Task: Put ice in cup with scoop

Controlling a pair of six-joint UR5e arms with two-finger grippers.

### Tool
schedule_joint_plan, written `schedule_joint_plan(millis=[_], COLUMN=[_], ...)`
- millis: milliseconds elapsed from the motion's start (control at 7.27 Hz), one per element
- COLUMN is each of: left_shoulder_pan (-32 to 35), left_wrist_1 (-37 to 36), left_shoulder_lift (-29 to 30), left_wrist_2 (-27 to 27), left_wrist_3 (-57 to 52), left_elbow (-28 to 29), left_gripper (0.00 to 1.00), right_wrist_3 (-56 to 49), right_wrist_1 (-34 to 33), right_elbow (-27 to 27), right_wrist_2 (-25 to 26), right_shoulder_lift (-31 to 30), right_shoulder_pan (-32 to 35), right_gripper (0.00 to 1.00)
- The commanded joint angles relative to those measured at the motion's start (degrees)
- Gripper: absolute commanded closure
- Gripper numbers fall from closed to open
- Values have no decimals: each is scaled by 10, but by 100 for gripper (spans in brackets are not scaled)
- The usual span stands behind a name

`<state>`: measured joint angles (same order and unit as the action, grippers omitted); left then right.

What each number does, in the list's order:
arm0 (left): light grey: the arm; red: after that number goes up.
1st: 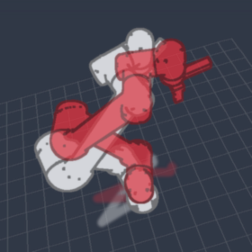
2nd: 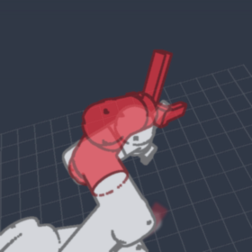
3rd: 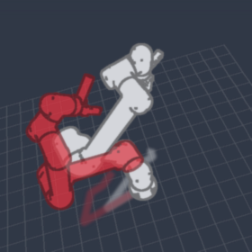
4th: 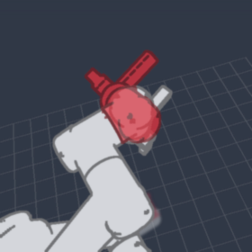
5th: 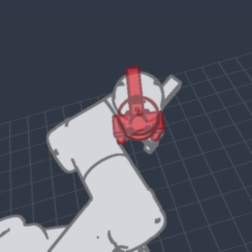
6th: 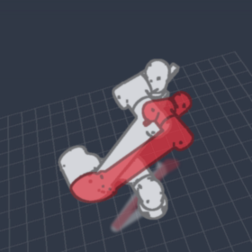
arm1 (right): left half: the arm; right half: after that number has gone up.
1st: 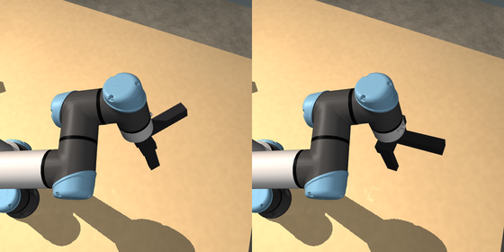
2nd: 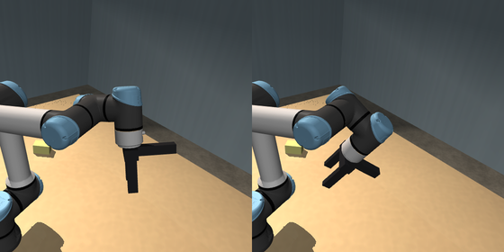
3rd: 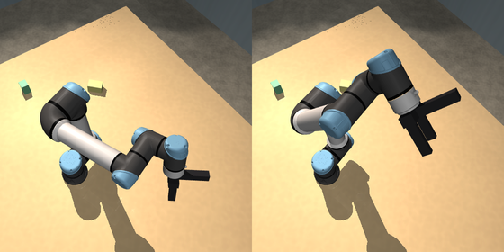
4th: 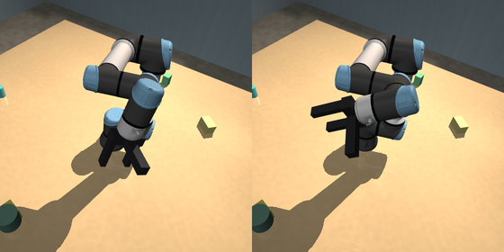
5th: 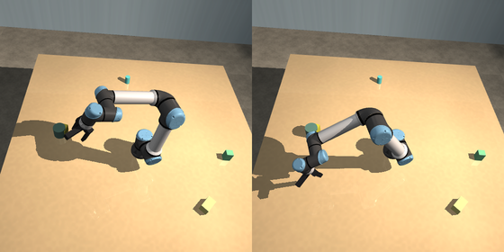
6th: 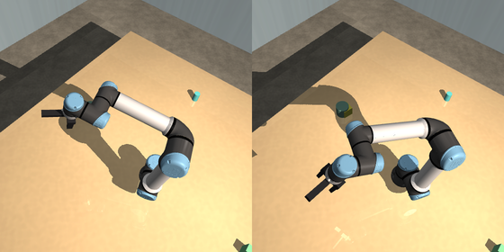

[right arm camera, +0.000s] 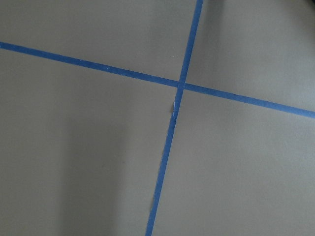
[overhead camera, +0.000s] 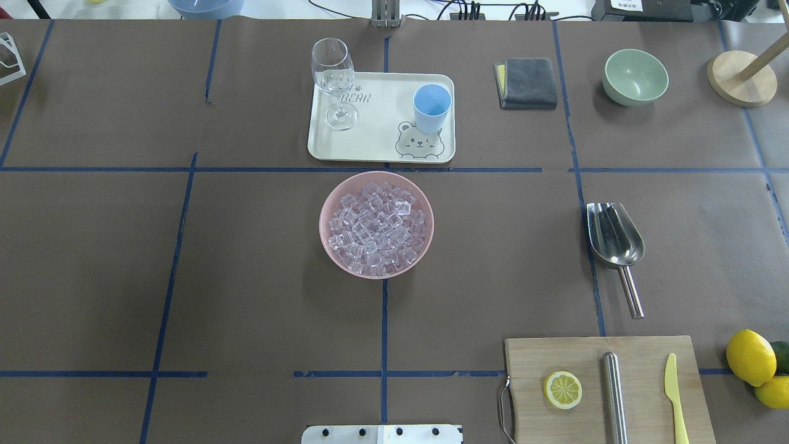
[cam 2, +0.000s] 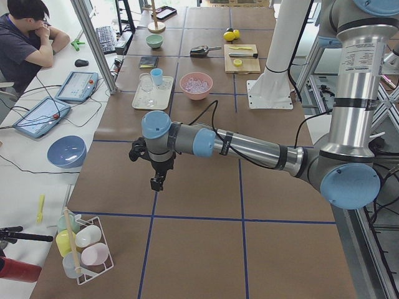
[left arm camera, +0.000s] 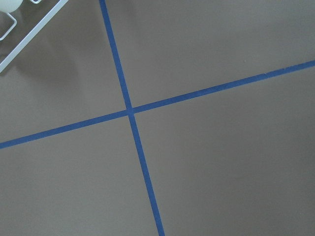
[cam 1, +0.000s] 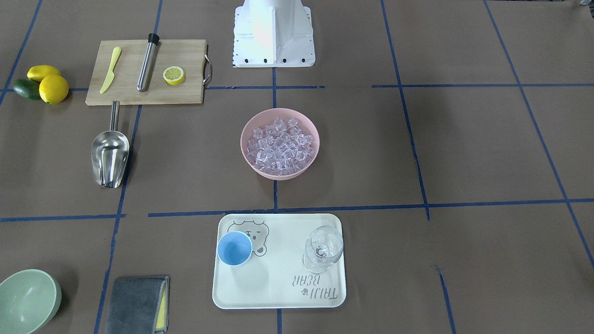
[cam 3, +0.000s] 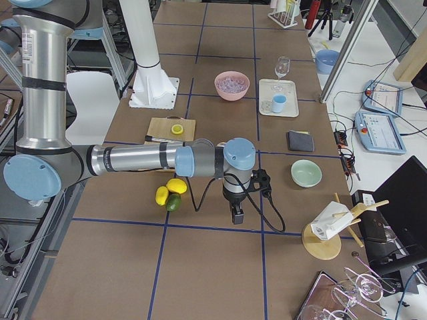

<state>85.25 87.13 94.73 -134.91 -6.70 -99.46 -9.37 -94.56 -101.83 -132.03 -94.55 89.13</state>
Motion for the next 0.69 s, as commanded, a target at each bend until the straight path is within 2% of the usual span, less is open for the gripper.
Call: schedule_joint_plan(millis=[0, 138, 412, 550], left_shoulder_pan=[-1, -1, -5, -25], left_wrist_1=[31, 70, 74, 117], left_shoulder_lift=[37, 54, 77, 78], left_wrist_2=[0, -3, -1, 1], left_wrist_3=[0, 3, 1, -2], left_elbow=[13, 16, 11, 3], left_gripper=[0, 0, 0, 0], right_wrist_3=[0, 0, 6, 34], right_wrist_1=[1, 1, 0, 1], right_elbow=[-18, -19, -28, -30], right_wrist_2=[-2, -2, -17, -22], right_shoulder_lift=[8, 9, 10, 18], right_shoulder_pan=[0, 1, -13, -29], right_gripper=[0, 0, 0, 0])
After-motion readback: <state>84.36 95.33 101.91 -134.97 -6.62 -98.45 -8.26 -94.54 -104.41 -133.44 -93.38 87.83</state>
